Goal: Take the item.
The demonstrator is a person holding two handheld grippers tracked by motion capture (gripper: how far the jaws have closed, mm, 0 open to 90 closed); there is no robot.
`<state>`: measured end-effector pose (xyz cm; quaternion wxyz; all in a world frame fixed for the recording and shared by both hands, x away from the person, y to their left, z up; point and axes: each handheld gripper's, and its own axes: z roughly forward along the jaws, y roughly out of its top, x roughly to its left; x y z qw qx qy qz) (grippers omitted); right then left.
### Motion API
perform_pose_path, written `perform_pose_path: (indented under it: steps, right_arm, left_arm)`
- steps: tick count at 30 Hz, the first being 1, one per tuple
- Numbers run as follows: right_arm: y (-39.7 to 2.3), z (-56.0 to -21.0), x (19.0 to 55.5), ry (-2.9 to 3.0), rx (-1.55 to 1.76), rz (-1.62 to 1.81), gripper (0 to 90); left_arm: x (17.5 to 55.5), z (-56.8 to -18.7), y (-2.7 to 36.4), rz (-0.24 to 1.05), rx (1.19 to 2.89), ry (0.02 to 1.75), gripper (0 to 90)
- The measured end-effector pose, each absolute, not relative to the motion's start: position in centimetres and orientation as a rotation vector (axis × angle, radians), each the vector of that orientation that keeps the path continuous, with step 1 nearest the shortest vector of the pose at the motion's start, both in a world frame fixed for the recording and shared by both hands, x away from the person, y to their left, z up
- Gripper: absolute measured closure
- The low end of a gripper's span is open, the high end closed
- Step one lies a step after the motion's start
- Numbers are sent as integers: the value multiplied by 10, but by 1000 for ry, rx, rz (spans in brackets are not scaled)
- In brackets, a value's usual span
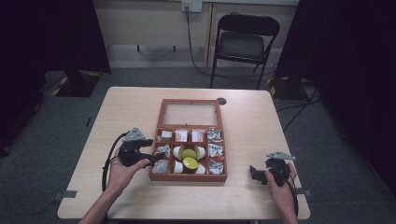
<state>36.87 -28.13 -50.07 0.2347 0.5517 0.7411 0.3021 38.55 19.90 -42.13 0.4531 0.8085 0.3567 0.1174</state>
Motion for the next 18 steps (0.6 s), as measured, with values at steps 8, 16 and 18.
perform_pose_path:
  steps: [8, 16, 18]
  right_arm:
    - [-281, -501, 369, 2034, 1514, 829, 0]
    - [-281, -501, 369, 2034, 1514, 829, 0]
    - [-281, -501, 369, 2034, 1514, 829, 0]
  left_arm:
    - [388, -415, 180, 276, 1999, 846, 240]
    - [391, -419, 161, 230, 2023, 795, 261]
    - [393, -420, 155, 234, 2030, 793, 262]
